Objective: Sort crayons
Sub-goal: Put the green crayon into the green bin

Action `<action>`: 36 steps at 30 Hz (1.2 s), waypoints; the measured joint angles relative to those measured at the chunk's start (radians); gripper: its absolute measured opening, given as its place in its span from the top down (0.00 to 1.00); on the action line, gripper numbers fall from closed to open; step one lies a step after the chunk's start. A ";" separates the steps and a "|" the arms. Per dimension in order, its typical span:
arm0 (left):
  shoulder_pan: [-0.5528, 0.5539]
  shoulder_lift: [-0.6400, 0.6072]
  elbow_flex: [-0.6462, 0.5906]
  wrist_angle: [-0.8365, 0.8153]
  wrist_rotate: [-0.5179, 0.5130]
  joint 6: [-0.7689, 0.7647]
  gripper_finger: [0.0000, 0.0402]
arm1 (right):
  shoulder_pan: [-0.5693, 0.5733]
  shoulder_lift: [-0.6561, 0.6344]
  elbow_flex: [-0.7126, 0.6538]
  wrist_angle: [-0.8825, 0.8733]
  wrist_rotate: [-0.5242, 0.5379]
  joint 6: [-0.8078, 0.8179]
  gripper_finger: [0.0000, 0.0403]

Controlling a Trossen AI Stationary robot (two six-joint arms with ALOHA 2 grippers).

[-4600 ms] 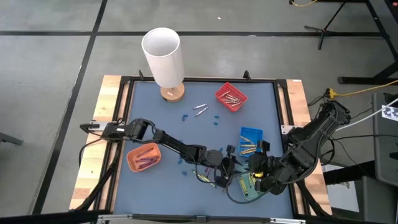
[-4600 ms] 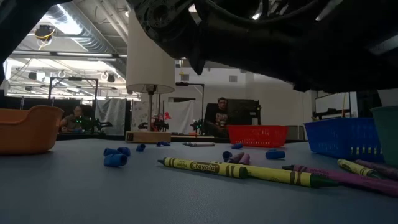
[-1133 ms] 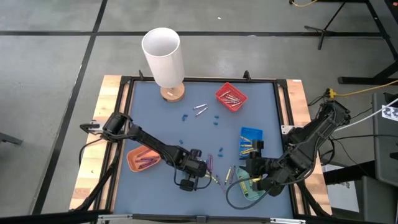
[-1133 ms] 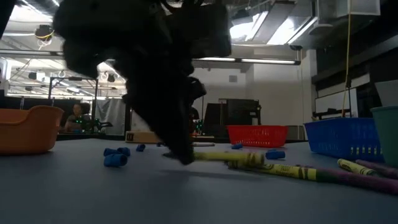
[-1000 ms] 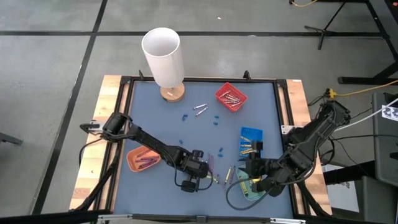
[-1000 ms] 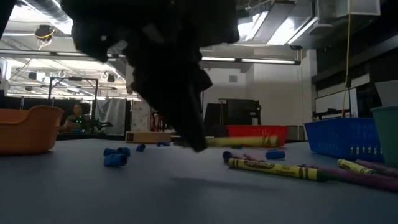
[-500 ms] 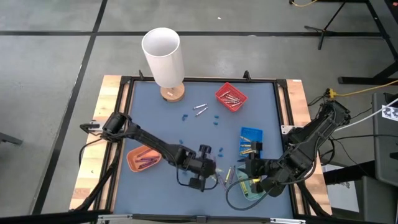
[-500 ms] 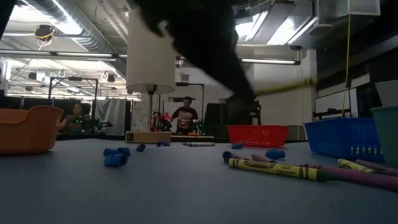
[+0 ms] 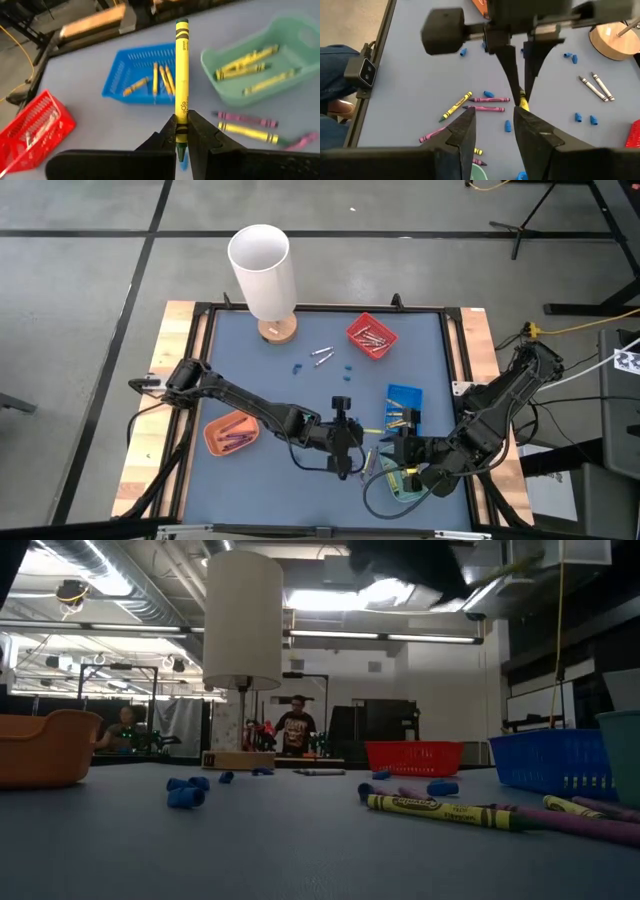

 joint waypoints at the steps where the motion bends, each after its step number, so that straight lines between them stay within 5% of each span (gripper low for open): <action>1: 0.000 0.000 0.006 0.008 0.000 0.000 0.98 | 0.000 0.000 0.000 -0.002 0.000 -0.002 0.67; 36: -0.002 -0.001 0.020 0.009 0.002 -0.003 0.97 | -0.072 0.051 0.000 -0.115 0.001 -0.263 0.67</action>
